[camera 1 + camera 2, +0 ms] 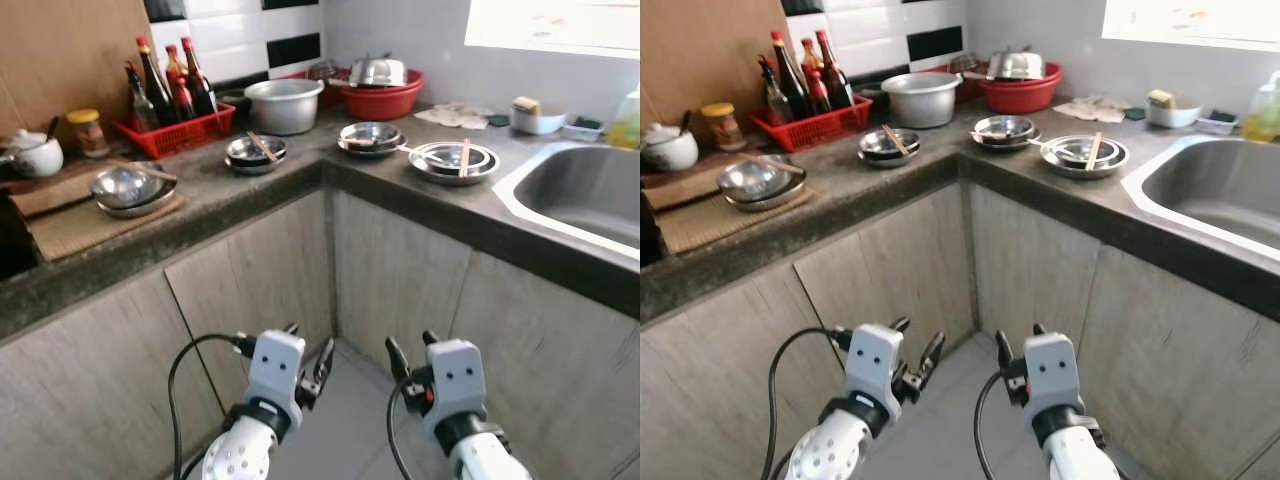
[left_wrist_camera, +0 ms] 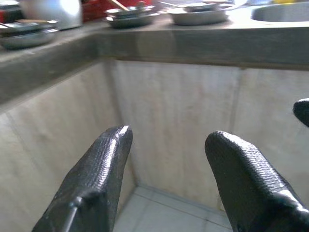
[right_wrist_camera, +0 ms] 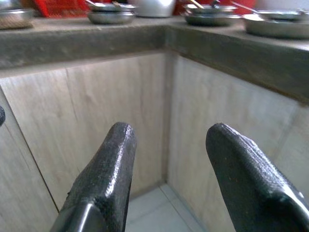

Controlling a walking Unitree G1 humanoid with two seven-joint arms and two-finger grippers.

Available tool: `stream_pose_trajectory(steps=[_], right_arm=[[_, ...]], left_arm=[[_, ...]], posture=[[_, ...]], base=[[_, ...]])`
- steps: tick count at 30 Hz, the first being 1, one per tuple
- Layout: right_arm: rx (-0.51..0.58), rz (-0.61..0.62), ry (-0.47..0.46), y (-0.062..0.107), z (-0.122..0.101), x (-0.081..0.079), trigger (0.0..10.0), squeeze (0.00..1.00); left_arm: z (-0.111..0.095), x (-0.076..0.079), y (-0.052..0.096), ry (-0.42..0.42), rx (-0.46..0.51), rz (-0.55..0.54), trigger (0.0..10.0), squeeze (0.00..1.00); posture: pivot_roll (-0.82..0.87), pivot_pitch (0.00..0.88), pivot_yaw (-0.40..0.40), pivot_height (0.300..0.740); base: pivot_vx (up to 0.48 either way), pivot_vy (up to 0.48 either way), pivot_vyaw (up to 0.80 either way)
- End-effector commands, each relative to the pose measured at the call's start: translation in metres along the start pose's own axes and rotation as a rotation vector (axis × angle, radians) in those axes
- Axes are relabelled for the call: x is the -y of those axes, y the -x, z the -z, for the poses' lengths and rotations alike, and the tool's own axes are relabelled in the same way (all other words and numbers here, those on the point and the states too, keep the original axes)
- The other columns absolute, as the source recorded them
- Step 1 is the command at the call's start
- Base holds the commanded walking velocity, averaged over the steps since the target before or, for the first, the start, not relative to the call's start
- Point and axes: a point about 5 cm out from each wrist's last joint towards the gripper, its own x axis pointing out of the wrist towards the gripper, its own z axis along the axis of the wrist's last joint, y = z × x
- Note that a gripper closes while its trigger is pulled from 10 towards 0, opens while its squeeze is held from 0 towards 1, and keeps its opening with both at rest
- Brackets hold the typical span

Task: Kitchen organization

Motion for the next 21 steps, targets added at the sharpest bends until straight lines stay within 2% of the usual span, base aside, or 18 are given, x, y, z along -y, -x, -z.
stream_pose_trajectory(steps=[1, 12, 21], right_arm=[[0.017, -0.026, -0.021, -0.0024, -0.0041, -0.0065, 10.0, 0.0], [0.022, -0.047, -0.012, -0.0034, -0.0042, -0.0088, 10.0, 0.0], [0.026, -0.061, -0.016, -0.0053, -0.0052, -0.0116, 10.0, 0.0]], left_arm=[[0.0002, -0.0066, 0.001, -0.018, -0.002, -0.019, 10.0, 0.0], [-0.0001, -0.0062, 0.0004, -0.017, -0.002, -0.02, 10.0, 0.0], [0.0001, -0.0085, 0.0009, -0.018, -0.006, -0.028, 10.0, 0.0]], posture=[[-0.02, 0.0, 0.002, 0.74], [-0.02, 0.0, 0.001, 0.74], [-0.01, 0.0, -0.004, 0.74]], base=[[0.364, 0.0, 0.0], [0.369, 0.0, 0.0], [0.37, 0.0, 0.78]])
